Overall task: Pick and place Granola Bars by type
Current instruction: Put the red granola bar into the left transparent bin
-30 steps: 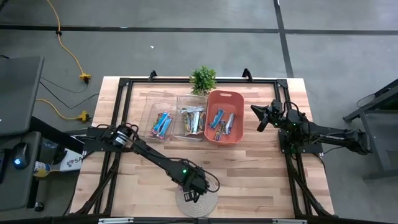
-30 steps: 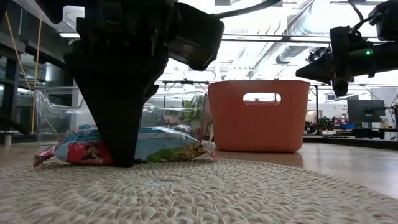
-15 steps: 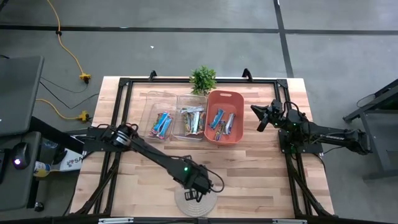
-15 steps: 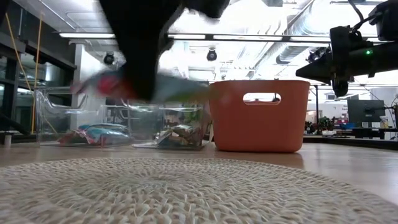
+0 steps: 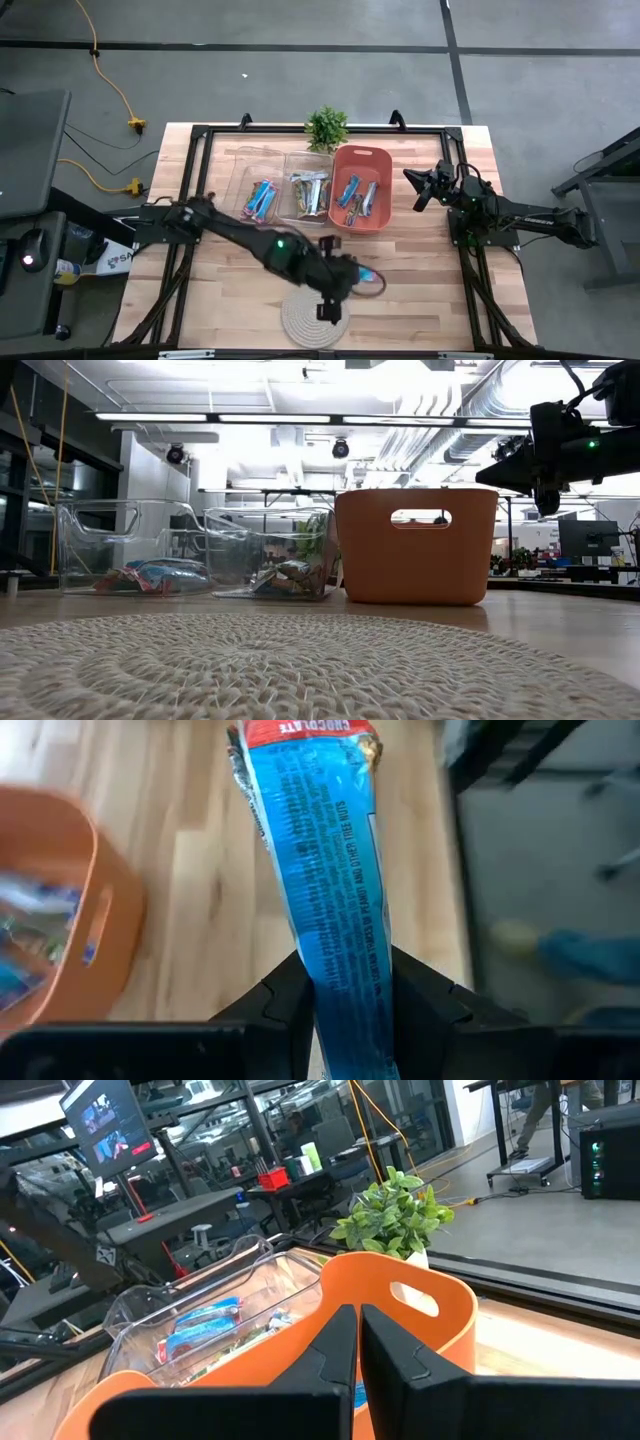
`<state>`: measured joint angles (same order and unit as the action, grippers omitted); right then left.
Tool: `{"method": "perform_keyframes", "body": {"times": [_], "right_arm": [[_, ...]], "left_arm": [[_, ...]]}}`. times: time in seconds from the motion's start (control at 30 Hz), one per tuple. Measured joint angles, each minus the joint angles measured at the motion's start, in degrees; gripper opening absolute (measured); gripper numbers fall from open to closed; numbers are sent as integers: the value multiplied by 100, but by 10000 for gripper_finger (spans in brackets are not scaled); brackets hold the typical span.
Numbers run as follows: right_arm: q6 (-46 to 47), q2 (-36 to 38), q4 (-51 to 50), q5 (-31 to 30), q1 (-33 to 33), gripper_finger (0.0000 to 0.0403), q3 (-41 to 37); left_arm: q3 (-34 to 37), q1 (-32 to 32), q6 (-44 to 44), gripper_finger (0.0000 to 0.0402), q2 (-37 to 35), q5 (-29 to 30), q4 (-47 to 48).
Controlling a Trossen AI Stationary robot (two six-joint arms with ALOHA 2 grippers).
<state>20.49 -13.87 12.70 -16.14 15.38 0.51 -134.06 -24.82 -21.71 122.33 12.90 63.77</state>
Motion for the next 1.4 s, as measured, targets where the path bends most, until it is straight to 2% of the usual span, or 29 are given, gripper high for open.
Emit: {"method": "perform_keyframes", "body": {"times": [0.2, 0.4, 0.5, 0.7, 0.83, 0.93, 1.0, 1.13, 1.23, 1.4], "right_arm": [[0, 4, 1, 9, 0, 0, -2], [0, -52, 17, 9, 0, 0, -2], [0, -87, 20, 4, 0, 0, -2], [0, -92, 0, 3, 0, 0, -2], [0, -92, 1, 3, 0, 0, -2], [0, -92, 0, 4, 0, 0, -2], [0, -92, 1, 3, 0, 0, -2], [0, -92, -3, 3, 0, 0, 0], [0, -97, -1, 2, 0, 0, -2], [0, -107, 0, 3, 0, 0, -2]], "left_arm": [[240, 414, 362, 98, -746, -552, -916], [240, 890, 791, 98, -1277, -1412, -1643], [234, 1157, 759, 98, -1550, -1359, -1687], [236, 1706, 626, 98, -2119, -689, -1267], [236, 2008, 402, 98, -2608, -5, -692], [237, 2156, -19, 98, -2965, 936, -97], [238, 2162, -438, 98, -3182, 1808, 408], [234, 2142, -1612, 98, -3516, 3303, 1726], [254, 2147, -2617, 98, -3572, 3815, 2715], [811, 2144, -2908, 98, -3714, 4128, 2580]]}}
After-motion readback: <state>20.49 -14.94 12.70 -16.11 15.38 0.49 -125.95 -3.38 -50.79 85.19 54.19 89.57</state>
